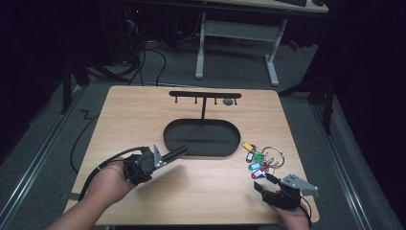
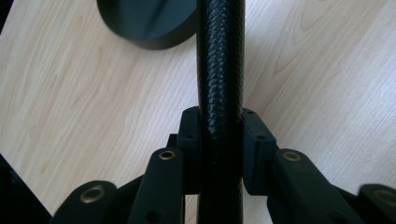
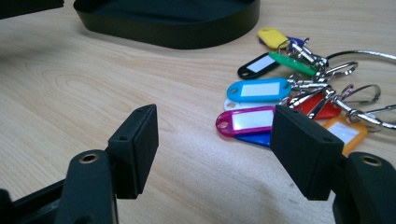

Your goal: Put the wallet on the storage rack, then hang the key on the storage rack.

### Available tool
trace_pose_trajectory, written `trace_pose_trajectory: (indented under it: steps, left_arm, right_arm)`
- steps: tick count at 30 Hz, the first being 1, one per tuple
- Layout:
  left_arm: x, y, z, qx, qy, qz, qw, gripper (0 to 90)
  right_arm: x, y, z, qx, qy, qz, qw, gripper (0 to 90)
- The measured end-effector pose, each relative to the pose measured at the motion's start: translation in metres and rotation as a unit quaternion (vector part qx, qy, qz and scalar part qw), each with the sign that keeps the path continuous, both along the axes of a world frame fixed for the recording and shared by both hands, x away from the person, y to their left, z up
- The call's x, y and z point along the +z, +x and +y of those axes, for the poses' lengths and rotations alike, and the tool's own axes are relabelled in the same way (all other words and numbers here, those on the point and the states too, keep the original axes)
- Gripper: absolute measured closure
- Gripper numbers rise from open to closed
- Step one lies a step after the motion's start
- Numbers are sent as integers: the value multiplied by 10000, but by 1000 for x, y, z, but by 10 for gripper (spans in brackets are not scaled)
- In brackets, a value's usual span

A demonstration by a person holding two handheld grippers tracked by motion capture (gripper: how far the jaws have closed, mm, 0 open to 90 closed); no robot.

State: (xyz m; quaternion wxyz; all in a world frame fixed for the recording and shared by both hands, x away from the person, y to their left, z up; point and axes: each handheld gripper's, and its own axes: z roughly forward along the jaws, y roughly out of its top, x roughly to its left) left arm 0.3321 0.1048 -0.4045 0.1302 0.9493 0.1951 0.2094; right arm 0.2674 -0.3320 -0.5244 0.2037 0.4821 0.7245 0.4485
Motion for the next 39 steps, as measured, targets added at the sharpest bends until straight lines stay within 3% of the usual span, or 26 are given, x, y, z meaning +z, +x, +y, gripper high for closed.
trace_pose_trajectory:
  steps: [13,22,34,35,39]
  left_arm:
    - [4,12,-27,-467,259,-361,9979,731]
    - [3,28,-49,-807,405,-650,9938,732]
    - [-4,49,-78,-1326,557,-1130,9831,733]
    - [-4,49,-78,-1326,557,-1130,9831,733]
    - [-9,57,-91,-1603,684,-1319,9758,733]
  right_arm:
    - [1,-8,-7,-16,27,-39,10000,341]
    - [2,-11,-9,16,22,-107,9999,342]
    - [2,-8,-6,45,42,-77,10000,343]
    - [2,-8,-6,45,42,-77,10000,343]
    - [2,-8,-8,20,88,-73,9999,344]
